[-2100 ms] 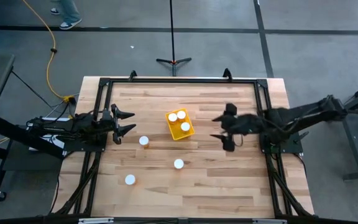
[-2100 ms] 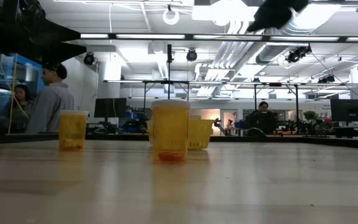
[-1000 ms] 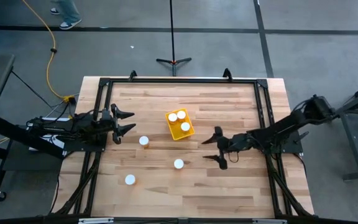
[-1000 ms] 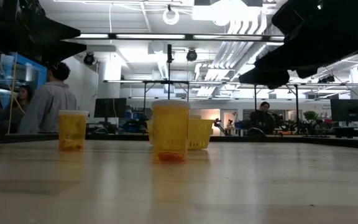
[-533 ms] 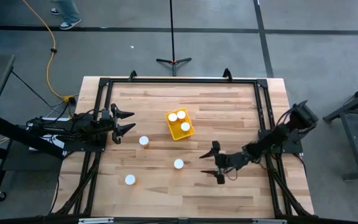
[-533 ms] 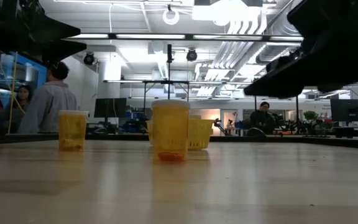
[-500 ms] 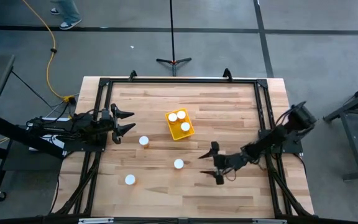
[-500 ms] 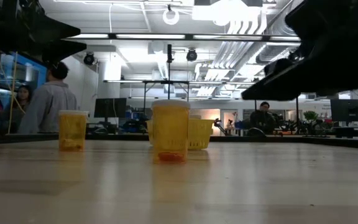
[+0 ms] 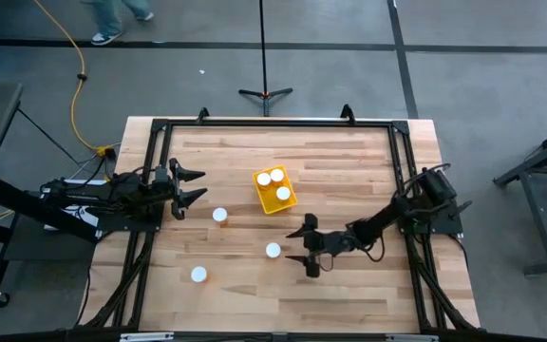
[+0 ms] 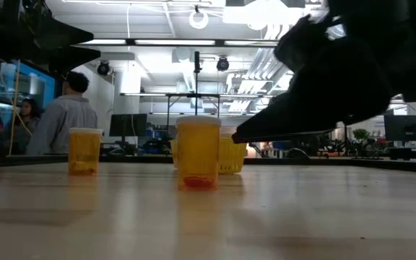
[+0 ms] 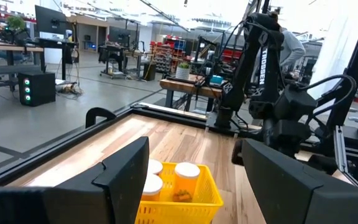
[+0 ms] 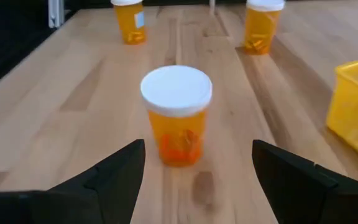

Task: Pick and place pill bottles into a basket
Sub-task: Put the orange pill bottle into the yellow bin

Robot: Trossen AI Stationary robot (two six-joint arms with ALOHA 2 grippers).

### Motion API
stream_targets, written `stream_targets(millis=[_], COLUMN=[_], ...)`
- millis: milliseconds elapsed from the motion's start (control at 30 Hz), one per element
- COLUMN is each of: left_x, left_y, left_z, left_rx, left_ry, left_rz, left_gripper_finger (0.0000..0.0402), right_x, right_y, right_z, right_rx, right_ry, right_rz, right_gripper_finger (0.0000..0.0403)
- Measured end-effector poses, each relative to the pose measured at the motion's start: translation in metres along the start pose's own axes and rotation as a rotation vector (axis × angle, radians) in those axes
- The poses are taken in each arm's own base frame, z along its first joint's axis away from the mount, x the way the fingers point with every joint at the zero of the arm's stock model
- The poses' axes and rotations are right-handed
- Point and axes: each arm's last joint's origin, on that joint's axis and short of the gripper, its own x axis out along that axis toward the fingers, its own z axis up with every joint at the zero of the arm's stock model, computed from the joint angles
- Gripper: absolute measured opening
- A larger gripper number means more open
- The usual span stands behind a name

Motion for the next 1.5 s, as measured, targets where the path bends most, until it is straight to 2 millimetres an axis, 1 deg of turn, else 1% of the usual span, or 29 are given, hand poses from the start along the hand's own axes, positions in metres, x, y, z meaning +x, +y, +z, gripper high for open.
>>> stream_targets(millis=[200,400,600,800,967,1367,1500], left_x=[0.000,0.000,0.000,0.000,0.000,0.000,0.000], left_y=[0.000,0.000,0.000,0.000,0.000,0.000,0.000], left_z=[0.000,-0.001,-0.001,-0.001,-0.002,-0.002,-0.001], left_rx=[0.000,0.003,0.002,0.003,0.005,0.005,-0.010], left_ry=[0.002,0.007,0.007,0.009,0.015,0.022,0.014], left_rz=[0.000,0.001,0.001,0.001,0.002,0.002,0.001], left_gripper_finger=[0.0292,0.0292,0.0292,0.0292,0.0292,0.0292,0.0292], right_x=[0.019,0.030,0.035,0.039,0.039,0.039,0.044], right_y=[-0.002,-0.001,0.000,0.000,-0.001,0.000,0.000], right_z=[0.003,0.006,0.015,0.013,0.013,0.014,0.010], right_rx=[0.017,0.003,-0.016,-0.034,-0.034,-0.025,0.006], right_ry=[0.014,0.022,-0.005,0.068,0.067,0.064,0.051], right_rz=[0.078,0.086,0.082,0.067,0.035,0.056,0.062], right_gripper_finger=[0.0287,0.0287,0.0287,0.0287,0.0287,0.0287,0.0287])
